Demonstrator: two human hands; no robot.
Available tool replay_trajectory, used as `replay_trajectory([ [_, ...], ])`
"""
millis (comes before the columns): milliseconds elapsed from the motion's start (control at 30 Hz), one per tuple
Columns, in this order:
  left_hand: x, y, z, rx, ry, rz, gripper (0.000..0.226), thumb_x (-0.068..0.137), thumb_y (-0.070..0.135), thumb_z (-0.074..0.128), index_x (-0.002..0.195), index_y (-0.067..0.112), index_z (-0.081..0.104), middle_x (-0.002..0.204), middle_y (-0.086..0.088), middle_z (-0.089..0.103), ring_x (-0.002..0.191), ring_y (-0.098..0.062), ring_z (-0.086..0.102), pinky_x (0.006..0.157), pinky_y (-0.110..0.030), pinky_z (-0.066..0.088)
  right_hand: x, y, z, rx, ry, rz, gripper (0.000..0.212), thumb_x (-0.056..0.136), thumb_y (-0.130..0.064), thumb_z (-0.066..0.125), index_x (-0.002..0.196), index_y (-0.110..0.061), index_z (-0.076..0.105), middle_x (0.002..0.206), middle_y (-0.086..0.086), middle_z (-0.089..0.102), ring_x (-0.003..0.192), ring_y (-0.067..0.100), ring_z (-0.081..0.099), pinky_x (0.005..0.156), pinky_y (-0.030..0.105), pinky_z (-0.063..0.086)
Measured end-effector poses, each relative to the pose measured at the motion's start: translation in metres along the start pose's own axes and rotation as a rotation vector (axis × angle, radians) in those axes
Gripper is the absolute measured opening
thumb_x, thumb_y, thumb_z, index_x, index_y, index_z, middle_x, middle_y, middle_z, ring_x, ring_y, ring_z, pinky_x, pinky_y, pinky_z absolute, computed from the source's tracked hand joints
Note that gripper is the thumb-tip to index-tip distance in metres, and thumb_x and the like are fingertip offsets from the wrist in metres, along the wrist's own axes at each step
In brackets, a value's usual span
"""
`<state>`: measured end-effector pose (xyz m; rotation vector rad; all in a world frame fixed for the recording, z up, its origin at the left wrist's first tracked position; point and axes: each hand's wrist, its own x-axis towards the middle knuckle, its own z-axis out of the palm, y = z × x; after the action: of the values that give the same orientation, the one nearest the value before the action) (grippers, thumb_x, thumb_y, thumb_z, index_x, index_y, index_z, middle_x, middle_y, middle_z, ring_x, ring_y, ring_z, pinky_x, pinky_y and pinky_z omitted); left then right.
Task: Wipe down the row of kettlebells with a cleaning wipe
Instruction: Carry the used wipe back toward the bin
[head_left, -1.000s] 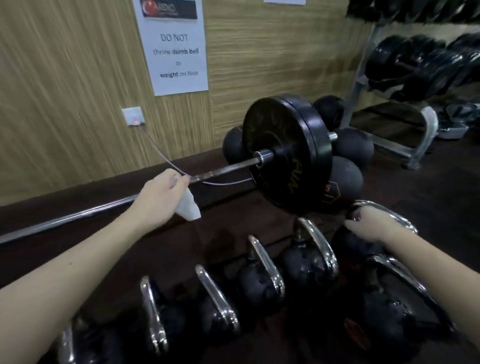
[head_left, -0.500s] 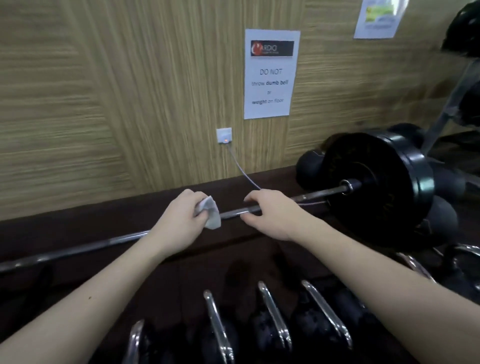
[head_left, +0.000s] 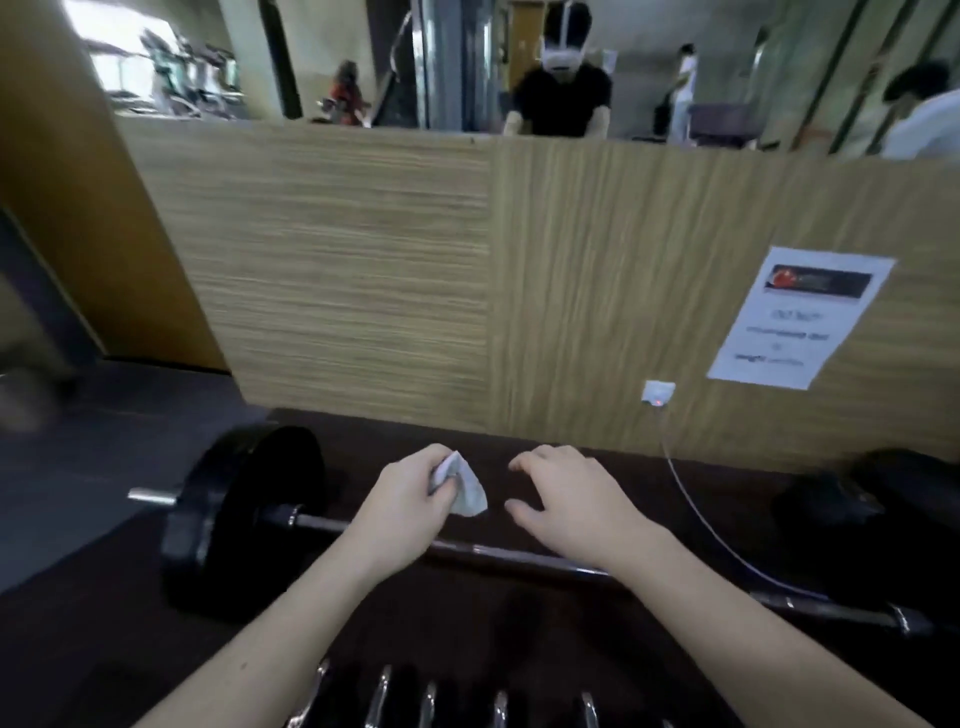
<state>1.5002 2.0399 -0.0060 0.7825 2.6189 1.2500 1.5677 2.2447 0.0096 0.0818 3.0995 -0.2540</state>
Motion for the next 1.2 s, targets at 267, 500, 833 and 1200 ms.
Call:
replay_trajectory([
  [267, -0.039, 0.047, -0.303, 0.060, 0.252, -0.148, 0.019, 0.100, 0.018, 0.051, 0.081, 0.020, 0.057, 0.074, -0.002, 0.060, 0.063, -0.004, 0.049, 0.058, -0.019, 0.039, 0.087, -0.220, -0.199, -0.004, 0.044, -0.224, 0.053, 0.101, -0.052, 0.055, 0.145, -0.022, 0.055, 0.140, 0.001, 0.061, 0.134, 0.029, 0.053, 0.107, 0.045, 0.048],
  [500, -0.120, 0.064, -0.496, 0.170, 0.456, -0.296, 0.023, 0.101, 0.019, 0.048, 0.081, 0.027, 0.058, 0.077, 0.008, 0.062, 0.065, -0.002, 0.051, 0.059, -0.023, 0.040, 0.124, -0.402, -0.299, 0.048, 0.003, -0.444, 0.053, 0.102, -0.051, 0.055, 0.145, -0.022, 0.057, 0.142, 0.002, 0.062, 0.131, 0.028, 0.057, 0.104, 0.046, 0.051],
  [833, -0.201, 0.001, -0.618, 0.255, 0.718, -0.519, 0.021, 0.097, 0.015, 0.050, 0.086, 0.026, 0.064, 0.075, 0.010, 0.063, 0.065, -0.008, 0.053, 0.057, -0.027, 0.039, 0.164, -0.545, -0.311, 0.104, -0.036, -0.627, 0.052, 0.103, -0.049, 0.055, 0.147, -0.022, 0.055, 0.146, 0.002, 0.062, 0.129, 0.026, 0.062, 0.103, 0.047, 0.056],
  [1200, -0.171, -0.115, -0.708, 0.213, 0.767, -0.647, 0.019, 0.095, 0.015, 0.051, 0.080, 0.022, 0.061, 0.067, 0.008, 0.060, 0.063, -0.010, 0.049, 0.059, -0.029, 0.040, 0.302, -0.669, -0.277, 0.069, -0.117, -0.709, 0.049, 0.103, -0.047, 0.057, 0.146, -0.024, 0.056, 0.145, 0.002, 0.063, 0.125, 0.022, 0.065, 0.096, 0.035, 0.057],
])
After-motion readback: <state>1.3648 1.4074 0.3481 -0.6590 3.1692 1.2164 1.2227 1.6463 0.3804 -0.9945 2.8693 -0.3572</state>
